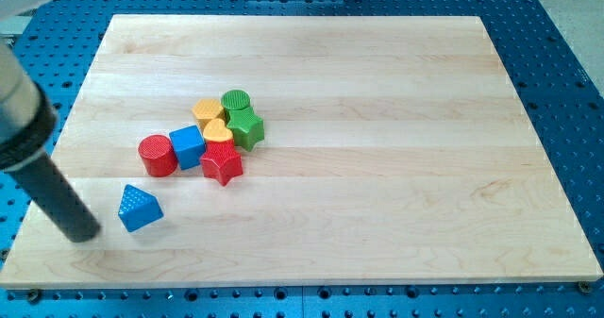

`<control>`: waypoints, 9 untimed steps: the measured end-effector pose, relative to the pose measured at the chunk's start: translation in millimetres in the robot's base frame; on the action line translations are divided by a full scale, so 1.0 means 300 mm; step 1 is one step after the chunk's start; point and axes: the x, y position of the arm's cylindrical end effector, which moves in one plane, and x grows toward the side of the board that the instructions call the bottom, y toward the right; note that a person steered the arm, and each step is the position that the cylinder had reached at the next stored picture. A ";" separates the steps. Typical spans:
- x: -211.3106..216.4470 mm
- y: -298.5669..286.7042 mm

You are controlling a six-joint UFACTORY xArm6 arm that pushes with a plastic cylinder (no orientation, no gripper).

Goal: Slide the triangle into the cube

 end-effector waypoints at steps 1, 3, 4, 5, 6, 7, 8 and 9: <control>-0.029 0.066; -0.019 0.227; -0.055 0.233; -0.075 0.246; -0.075 0.299; -0.117 0.300; -0.146 0.311; -0.179 0.333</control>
